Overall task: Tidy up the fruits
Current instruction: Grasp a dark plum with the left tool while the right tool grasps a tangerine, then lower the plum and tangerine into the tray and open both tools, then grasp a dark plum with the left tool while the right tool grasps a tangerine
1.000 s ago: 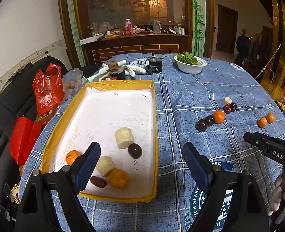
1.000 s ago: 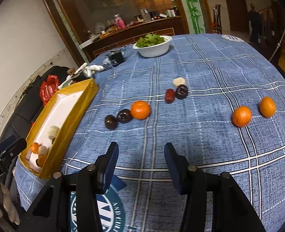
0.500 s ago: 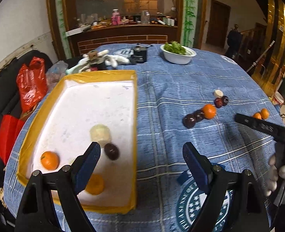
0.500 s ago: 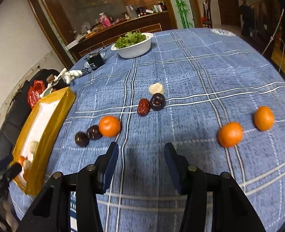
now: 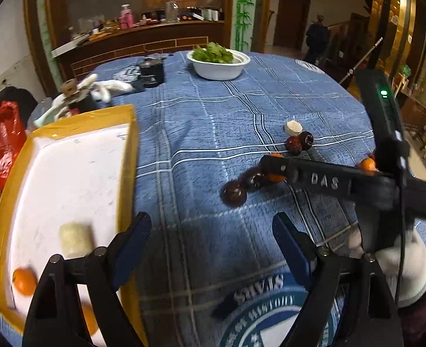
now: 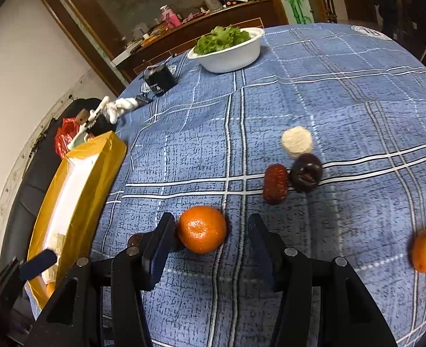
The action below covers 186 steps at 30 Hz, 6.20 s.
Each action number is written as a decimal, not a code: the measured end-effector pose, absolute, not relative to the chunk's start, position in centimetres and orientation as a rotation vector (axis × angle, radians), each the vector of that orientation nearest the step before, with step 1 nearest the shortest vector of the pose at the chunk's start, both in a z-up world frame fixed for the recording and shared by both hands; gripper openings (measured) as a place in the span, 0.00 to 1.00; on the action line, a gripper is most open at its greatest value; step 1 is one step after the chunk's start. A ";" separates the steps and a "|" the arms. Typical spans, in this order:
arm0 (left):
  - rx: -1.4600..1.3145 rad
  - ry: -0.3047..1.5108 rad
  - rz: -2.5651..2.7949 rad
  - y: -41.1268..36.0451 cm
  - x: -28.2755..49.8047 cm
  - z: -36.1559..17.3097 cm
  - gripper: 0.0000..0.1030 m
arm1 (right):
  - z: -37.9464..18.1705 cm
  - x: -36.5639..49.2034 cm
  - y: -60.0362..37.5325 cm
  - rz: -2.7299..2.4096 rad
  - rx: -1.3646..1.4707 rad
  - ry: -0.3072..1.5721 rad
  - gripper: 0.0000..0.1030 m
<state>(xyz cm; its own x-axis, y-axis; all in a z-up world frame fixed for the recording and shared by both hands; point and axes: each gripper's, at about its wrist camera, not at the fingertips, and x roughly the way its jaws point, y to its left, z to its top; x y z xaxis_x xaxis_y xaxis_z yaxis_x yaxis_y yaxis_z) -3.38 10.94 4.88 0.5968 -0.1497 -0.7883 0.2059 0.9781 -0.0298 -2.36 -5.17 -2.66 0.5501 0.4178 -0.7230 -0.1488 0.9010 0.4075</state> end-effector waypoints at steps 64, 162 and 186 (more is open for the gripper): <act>-0.340 0.873 0.154 35.7 -7.6 3.4 0.22 | 0.8 -10.3 16.5 0.691 0.062 0.929 0.38; 0.061 0.912 -0.223 9.7 -5.0 5.9 0.86 | 0.5 -11.7 -21.0 -0.018 0.353 0.815 0.65; 0.095 0.998 -0.298 5.9 1.2 1.3 0.22 | -2.5 -7.8 -18.7 0.018 0.299 0.882 0.35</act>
